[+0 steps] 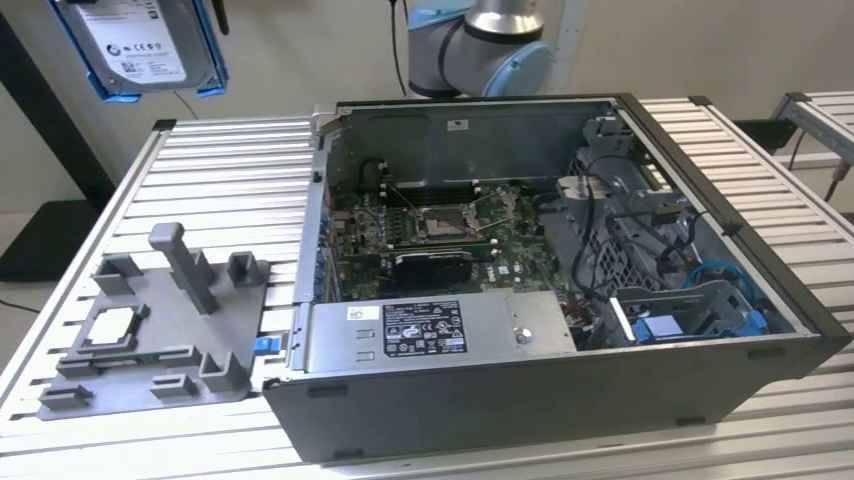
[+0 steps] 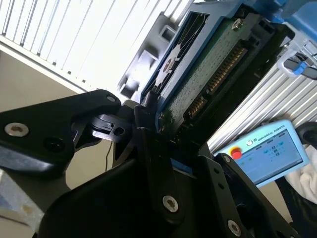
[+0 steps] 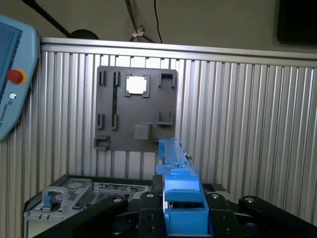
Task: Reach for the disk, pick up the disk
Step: 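Pick up the disk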
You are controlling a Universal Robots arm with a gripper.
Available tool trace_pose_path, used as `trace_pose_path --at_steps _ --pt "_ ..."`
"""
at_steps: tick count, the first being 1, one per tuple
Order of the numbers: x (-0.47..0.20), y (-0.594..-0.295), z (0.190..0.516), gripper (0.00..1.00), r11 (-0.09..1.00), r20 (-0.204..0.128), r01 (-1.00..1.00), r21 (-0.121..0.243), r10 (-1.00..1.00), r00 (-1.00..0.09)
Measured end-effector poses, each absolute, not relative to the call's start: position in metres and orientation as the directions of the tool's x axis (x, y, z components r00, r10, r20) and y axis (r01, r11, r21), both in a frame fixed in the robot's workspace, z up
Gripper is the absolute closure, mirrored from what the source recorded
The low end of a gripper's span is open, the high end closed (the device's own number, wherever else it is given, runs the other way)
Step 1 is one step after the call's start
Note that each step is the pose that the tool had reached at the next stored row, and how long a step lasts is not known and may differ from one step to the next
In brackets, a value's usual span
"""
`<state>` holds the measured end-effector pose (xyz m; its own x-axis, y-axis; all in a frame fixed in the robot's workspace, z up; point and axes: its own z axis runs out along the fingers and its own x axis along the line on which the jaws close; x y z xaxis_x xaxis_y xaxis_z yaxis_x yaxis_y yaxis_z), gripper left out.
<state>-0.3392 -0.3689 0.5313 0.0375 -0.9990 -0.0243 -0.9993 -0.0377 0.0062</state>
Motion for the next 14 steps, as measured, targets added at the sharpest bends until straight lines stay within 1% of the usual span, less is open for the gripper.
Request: trace_pose_path --at_steps 14 --pt "-0.301 -0.369 0.531 1.00 -0.038 -0.024 -0.999 0.006 -0.999 0.038"
